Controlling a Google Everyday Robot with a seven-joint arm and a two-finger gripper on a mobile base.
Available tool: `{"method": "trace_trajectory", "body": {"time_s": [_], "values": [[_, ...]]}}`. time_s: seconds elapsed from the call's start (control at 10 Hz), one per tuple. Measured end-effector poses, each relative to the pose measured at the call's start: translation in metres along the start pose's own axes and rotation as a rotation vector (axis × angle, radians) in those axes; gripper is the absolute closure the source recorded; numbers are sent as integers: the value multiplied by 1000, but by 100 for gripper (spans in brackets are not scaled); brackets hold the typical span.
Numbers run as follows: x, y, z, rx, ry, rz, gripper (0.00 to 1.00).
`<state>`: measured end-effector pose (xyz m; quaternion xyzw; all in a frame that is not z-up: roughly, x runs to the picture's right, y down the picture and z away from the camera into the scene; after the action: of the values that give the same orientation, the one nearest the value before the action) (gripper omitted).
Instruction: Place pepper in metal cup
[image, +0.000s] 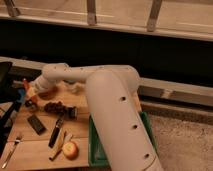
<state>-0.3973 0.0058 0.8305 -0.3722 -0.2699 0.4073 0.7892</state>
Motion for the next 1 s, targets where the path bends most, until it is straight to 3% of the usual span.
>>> {"method": "trace_trajectory", "body": {"time_s": [0.7,1.0], "values": [[-20,-10,43,-69,-8,-39,100],[-14,-13,53,-85,-12,-36,100]]}}
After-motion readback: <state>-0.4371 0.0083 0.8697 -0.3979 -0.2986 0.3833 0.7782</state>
